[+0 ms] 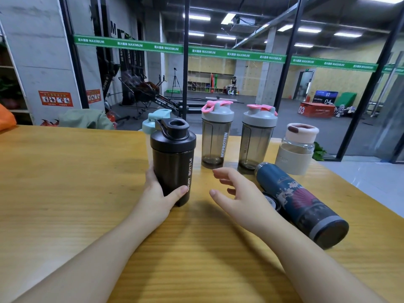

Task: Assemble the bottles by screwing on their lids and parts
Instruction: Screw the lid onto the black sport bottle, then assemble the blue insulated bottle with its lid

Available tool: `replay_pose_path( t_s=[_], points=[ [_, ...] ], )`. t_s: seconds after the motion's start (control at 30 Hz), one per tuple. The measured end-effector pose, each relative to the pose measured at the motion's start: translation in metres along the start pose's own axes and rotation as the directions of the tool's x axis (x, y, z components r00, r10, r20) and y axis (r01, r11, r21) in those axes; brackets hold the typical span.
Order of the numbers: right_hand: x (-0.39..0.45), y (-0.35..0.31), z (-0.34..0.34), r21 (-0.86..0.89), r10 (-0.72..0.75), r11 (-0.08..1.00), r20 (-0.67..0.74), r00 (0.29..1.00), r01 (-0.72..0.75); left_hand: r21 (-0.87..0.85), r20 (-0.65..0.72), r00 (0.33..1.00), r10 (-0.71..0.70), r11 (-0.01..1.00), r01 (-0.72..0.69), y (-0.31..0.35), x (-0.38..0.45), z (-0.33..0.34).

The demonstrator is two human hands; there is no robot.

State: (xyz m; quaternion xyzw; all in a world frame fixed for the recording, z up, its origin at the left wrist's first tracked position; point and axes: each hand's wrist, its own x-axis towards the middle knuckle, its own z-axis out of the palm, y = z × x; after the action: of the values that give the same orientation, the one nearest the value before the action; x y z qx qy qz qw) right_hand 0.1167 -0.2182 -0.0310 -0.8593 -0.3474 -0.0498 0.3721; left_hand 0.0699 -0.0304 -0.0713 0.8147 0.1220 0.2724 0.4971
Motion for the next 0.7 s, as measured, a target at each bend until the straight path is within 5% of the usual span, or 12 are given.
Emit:
replay_pose_path(
  t_s=[0.3, 0.47, 0.6, 0.7],
  points=[
    [0.002, 0.006, -0.015, -0.107, 0.017, 0.994, -0.087, 0.996, -0.027, 0.207, -0.138, 0.990, -0.039, 0.976, 0.067, 0.006, -0.009, 0.005],
    [0.002, 0.016, -0.038, -0.194, 0.029, 0.979, -0.196, 0.980, -0.068, 0.335, -0.308, 0.914, 0.263, 0.930, -0.154, 0.013, -0.028, -0.001],
    [0.002, 0.024, -0.051, -0.291, 0.069, 0.948, -0.211, 0.975, -0.131, 0.359, -0.152, 0.827, 0.541, 0.810, -0.464, 0.015, -0.031, 0.006],
    [0.002, 0.024, -0.056, -0.296, 0.103, 0.941, -0.208, 0.973, -0.163, 0.407, 0.110, 0.729, 0.676, 0.639, -0.653, 0.021, -0.032, 0.017]
  ],
)
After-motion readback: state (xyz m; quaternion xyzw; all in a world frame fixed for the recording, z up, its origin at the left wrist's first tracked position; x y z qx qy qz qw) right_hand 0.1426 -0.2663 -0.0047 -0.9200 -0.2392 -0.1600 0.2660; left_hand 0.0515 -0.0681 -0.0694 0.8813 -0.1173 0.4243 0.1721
